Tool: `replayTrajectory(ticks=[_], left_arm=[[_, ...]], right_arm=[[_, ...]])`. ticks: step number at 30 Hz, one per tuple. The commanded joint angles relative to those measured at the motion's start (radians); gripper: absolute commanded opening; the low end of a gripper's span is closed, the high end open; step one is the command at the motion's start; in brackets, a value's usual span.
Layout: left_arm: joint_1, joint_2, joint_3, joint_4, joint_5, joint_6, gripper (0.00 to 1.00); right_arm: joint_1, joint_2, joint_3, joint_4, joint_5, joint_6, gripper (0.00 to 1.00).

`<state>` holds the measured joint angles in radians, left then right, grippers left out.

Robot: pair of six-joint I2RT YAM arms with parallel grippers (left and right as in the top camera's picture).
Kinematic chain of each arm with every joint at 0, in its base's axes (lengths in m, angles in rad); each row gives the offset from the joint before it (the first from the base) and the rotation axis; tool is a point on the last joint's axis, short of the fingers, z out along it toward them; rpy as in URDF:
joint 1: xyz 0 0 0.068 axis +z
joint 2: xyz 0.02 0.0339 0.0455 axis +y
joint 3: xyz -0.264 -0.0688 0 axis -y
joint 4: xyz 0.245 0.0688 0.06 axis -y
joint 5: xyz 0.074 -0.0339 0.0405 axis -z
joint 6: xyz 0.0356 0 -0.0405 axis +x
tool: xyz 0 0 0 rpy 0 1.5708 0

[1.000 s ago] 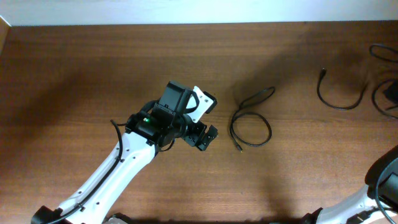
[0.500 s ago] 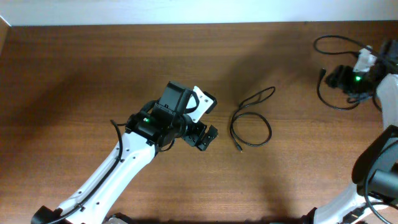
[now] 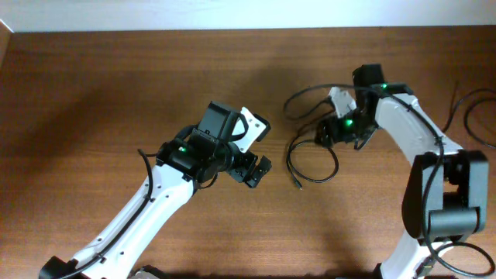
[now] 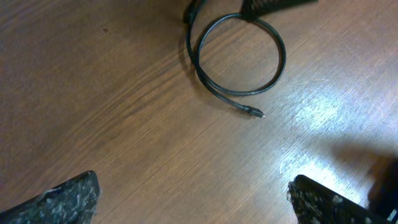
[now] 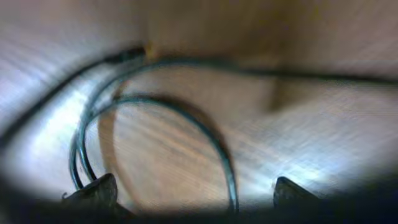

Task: Untangle cables
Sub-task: 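Return the right gripper to the remaining cable near the left gripper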

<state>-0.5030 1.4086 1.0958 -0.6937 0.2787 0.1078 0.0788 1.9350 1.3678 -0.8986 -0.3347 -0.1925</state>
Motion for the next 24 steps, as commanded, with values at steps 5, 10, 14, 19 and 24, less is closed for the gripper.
replayTrajectory(ticks=[5, 10, 14, 19, 24], left_arm=[[-0.001, 0.001, 0.0, 0.0, -0.007, -0.01, 0.99], [-0.001, 0.001, 0.0, 0.0, -0.007, -0.01, 0.99], [-0.001, 0.001, 0.0, 0.0, -0.007, -0.01, 0.99], [-0.001, 0.001, 0.0, 0.0, -0.007, -0.01, 0.99], [-0.001, 0.001, 0.0, 0.0, -0.007, -0.01, 0.99]], right_arm=[[0.079, 0.002, -0.09, 0.019, -0.023, -0.01, 0.78], [0.085, 0.002, -0.211, 0.134, -0.021, -0.01, 0.64], [0.085, 0.002, -0.167, 0.152, -0.076, -0.01, 0.75], [0.111, 0.002, -0.142, 0.099, -0.269, -0.001, 0.75], [0.238, 0.002, -0.142, 0.118, -0.161, 0.08, 0.75]])
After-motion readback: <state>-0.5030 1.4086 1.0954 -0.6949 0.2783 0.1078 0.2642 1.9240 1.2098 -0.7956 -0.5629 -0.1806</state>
